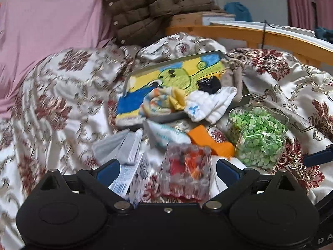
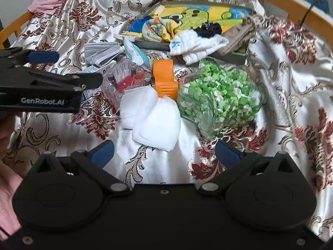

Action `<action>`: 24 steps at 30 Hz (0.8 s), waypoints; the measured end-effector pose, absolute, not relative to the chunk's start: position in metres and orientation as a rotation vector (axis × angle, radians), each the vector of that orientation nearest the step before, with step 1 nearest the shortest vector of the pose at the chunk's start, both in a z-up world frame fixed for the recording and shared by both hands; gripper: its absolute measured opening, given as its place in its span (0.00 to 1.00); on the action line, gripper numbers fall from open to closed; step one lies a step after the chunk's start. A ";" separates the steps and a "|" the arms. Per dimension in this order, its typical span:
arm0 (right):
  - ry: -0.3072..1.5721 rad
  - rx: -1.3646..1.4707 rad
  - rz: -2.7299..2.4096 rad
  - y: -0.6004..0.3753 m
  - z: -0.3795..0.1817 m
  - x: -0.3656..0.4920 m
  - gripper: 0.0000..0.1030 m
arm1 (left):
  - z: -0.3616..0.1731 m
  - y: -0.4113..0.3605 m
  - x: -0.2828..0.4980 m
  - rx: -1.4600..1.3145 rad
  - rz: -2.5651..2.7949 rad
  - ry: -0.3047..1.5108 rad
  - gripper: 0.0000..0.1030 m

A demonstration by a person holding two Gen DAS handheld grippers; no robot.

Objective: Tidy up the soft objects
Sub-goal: 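Move the left tool toward the orange silicone piece while the right tool approaches the white cloth pads, then close the left tool on the orange piece while the right tool grasps a white pad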

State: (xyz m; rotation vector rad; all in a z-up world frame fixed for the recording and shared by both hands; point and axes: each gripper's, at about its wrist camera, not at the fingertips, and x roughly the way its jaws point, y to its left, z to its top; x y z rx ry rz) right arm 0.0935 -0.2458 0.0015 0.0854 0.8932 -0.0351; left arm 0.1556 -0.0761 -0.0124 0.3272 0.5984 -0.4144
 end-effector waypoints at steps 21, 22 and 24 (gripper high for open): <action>0.904 0.283 -0.088 -0.282 -0.045 0.161 0.94 | -0.041 -0.128 0.209 0.605 -0.897 0.424 0.86; 0.904 0.286 -0.088 -0.282 -0.046 0.162 0.92 | -0.043 -0.130 0.212 0.616 -0.911 0.440 0.83; 0.901 0.283 -0.087 -0.278 -0.051 0.160 0.88 | -0.049 -0.133 0.218 0.636 -0.937 0.479 0.80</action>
